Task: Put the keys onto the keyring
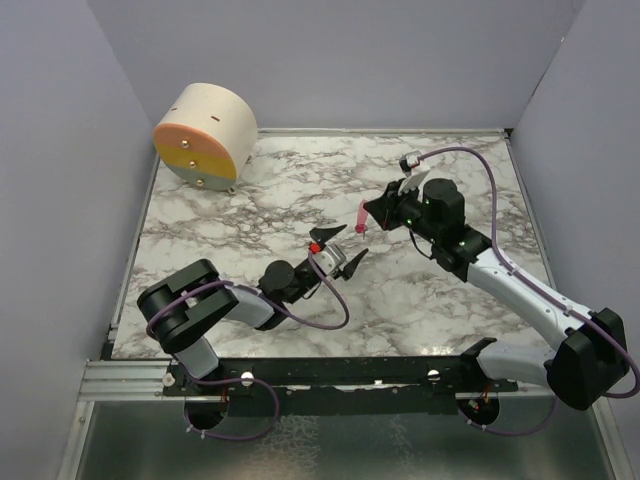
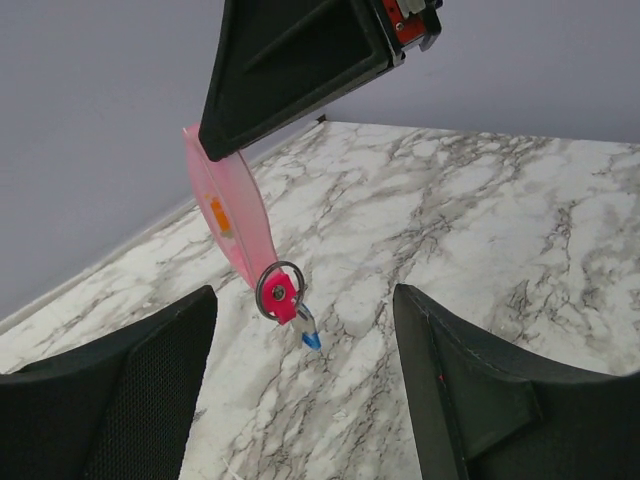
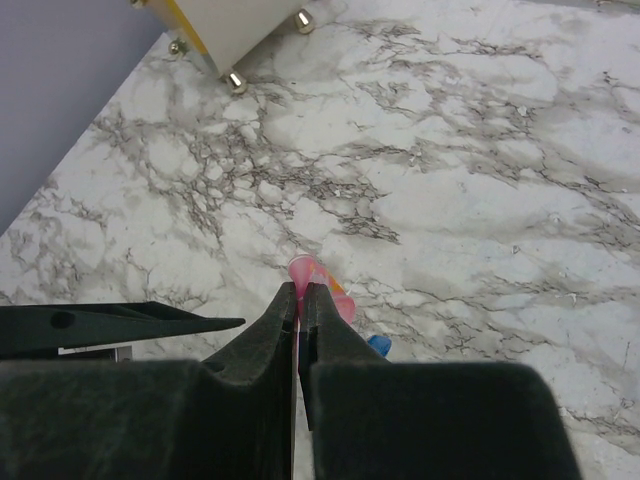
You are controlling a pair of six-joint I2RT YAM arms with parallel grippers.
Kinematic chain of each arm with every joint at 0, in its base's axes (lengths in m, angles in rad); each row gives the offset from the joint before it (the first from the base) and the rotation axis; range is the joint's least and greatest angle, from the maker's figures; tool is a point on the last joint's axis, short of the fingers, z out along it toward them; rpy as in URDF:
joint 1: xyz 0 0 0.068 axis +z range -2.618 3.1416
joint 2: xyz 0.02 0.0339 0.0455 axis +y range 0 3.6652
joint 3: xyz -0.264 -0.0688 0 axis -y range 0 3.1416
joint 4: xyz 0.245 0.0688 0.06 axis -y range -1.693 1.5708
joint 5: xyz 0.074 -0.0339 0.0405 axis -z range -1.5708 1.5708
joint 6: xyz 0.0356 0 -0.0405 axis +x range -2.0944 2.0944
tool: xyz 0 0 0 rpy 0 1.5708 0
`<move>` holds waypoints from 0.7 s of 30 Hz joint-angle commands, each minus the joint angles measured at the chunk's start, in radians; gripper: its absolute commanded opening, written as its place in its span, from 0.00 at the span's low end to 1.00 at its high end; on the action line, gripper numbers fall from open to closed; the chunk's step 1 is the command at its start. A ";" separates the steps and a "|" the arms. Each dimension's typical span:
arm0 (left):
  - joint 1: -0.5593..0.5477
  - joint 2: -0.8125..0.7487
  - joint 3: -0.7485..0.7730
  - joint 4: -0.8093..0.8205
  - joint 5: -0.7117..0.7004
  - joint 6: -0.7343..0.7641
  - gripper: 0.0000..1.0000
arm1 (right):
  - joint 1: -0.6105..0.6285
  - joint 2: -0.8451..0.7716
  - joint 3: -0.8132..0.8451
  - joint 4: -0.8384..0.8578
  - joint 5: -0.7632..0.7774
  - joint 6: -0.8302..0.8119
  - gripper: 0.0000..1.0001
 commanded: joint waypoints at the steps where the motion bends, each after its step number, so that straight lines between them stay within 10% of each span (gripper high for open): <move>1: -0.004 -0.020 0.006 -0.008 -0.061 0.070 0.72 | 0.004 -0.025 -0.013 0.014 -0.045 -0.018 0.01; 8: 0.002 0.011 0.083 -0.120 -0.104 0.112 0.48 | 0.004 -0.049 -0.024 0.017 -0.082 -0.027 0.01; 21: 0.128 -0.003 0.131 -0.179 0.153 -0.024 0.47 | 0.004 -0.102 -0.039 -0.007 -0.123 -0.059 0.01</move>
